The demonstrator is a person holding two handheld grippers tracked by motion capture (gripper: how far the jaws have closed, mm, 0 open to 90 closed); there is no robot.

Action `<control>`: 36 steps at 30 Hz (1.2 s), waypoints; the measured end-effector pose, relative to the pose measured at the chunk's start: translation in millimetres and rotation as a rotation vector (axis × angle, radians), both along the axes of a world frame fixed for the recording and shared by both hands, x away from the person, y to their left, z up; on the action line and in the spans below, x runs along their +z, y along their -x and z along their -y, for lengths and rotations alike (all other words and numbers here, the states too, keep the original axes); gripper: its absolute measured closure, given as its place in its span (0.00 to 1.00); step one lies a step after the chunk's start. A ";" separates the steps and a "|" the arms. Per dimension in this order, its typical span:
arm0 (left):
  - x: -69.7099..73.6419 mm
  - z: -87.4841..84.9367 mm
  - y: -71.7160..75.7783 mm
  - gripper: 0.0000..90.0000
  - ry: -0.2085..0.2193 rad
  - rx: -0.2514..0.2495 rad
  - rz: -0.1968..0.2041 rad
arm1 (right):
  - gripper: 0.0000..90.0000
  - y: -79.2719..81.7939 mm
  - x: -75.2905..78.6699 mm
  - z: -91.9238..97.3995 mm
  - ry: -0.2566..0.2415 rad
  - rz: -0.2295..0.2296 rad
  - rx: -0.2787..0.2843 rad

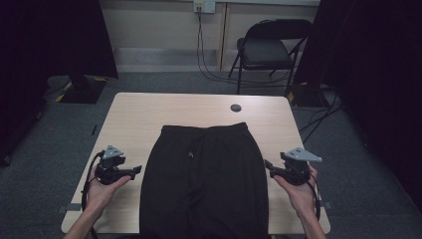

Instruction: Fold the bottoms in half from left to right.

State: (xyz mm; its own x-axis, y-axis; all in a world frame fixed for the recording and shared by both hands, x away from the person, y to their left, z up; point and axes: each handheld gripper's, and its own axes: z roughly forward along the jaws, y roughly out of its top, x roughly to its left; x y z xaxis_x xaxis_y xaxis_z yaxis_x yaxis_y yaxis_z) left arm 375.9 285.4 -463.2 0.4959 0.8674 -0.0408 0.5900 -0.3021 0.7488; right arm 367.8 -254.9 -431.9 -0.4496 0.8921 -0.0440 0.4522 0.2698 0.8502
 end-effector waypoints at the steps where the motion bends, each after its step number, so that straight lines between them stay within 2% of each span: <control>1: 0.0 0.0 0.0 0.30 0.000 0.000 0.000 | 0.36 0.0 0.0 0.0 0.000 0.000 0.000; 2: 3.3 6.2 0.4 0.30 -0.023 -0.012 0.019 | 0.36 1.5 3.2 -6.8 0.005 0.009 0.022; 3: 7.8 12.9 -0.2 0.29 -0.022 -0.034 0.033 | 0.37 2.9 7.3 -15.8 0.006 0.015 0.054; 4: 11.0 18.2 -1.6 0.29 -0.001 -0.057 0.036 | 0.38 4.0 11.6 -27.5 -0.001 0.012 0.094; 5: 14.8 25.6 -3.9 0.30 -0.005 -0.088 0.036 | 0.40 5.2 14.4 -37.3 -0.006 0.012 0.125; 6: 16.4 30.8 -5.2 0.31 -0.002 -0.100 0.036 | 0.42 6.7 16.9 -50.9 -0.012 0.003 0.169; 7: 17.7 37.6 -7.9 0.32 -0.003 -0.128 0.037 | 0.43 8.2 18.7 -72.1 0.005 -0.010 0.238; 8: 18.2 42.7 -9.4 0.32 -0.019 -0.140 0.043 | 0.43 8.2 18.7 -72.1 0.005 -0.010 0.238; 9: 16.9 50.7 -11.0 0.37 -0.030 -0.149 0.055 | 0.42 8.8 18.8 -81.4 0.013 -0.015 0.263; 10: 14.2 56.0 -12.9 0.41 -0.023 -0.158 0.045 | 0.40 9.6 17.5 -97.1 0.017 -0.024 0.300; 12: 6.0 65.0 -12.3 0.41 -0.013 -0.178 0.020 | 0.40 9.6 12.2 -121.5 0.026 -0.056 0.368; 13: 3.0 68.1 -10.9 0.49 -0.021 -0.199 0.010 | 0.42 10.6 3.9 -140.3 0.022 -0.077 0.418; 14: -0.3 72.1 -8.9 0.49 -0.044 -0.237 0.003 | 0.42 10.6 3.9 -140.3 0.022 -0.077 0.418; 15: -7.6 79.1 -5.2 0.50 -0.076 -0.286 -0.006 | 0.46 11.1 -9.8 -161.1 0.026 -0.117 0.475; 16: -7.6 79.1 -5.2 0.51 -0.076 -0.286 -0.006 | 0.46 11.1 -9.8 -161.1 0.026 -0.117 0.475; 17: -11.4 82.8 -5.4 0.51 -0.087 -0.313 -0.038 | 0.47 10.9 -14.7 -166.9 0.029 -0.131 0.492; 19: -15.2 86.7 -7.6 0.54 -0.131 -0.320 -0.051 | 0.49 10.9 -27.5 -179.1 0.046 -0.164 0.530; 20: -16.1 87.1 -8.6 0.55 -0.141 -0.314 -0.045 | 0.48 10.5 -37.2 -185.5 0.064 -0.195 0.548; 21: -19.4 86.4 -12.4 0.55 -0.175 -0.309 -0.040 | 0.48 10.6 -46.2 -188.9 0.101 -0.195 0.558; 23: -21.9 84.2 -14.9 0.52 -0.171 -0.309 -0.041 | 0.48 9.9 -49.4 -188.3 0.106 -0.199 0.554; 24: -23.2 79.7 -18.5 0.52 -0.142 -0.306 -0.054 | 0.48 8.3 -53.7 -186.8 0.107 -0.210 0.547; 25: -24.2 74.0 -21.0 0.50 -0.129 -0.269 -0.053 | 0.49 5.8 -62.3 -179.8 0.126 -0.217 0.531; 29: -26.4 67.3 -23.9 0.50 -0.094 -0.253 -0.061 | 0.49 6.6 -63.3 -173.8 0.129 -0.201 0.524; 32: -27.1 68.4 -22.7 0.49 -0.088 -0.240 -0.058 | 0.49 5.6 -64.9 -162.9 0.116 -0.190 0.523; 34: -27.7 72.7 -21.1 0.48 -0.079 -0.221 -0.058 | 0.49 2.0 -64.5 -147.6 0.119 -0.191 0.512; 36: -29.8 77.5 -19.1 0.45 -0.054 -0.202 -0.049 | 0.49 1.0 -64.8 -143.0 0.117 -0.188 0.510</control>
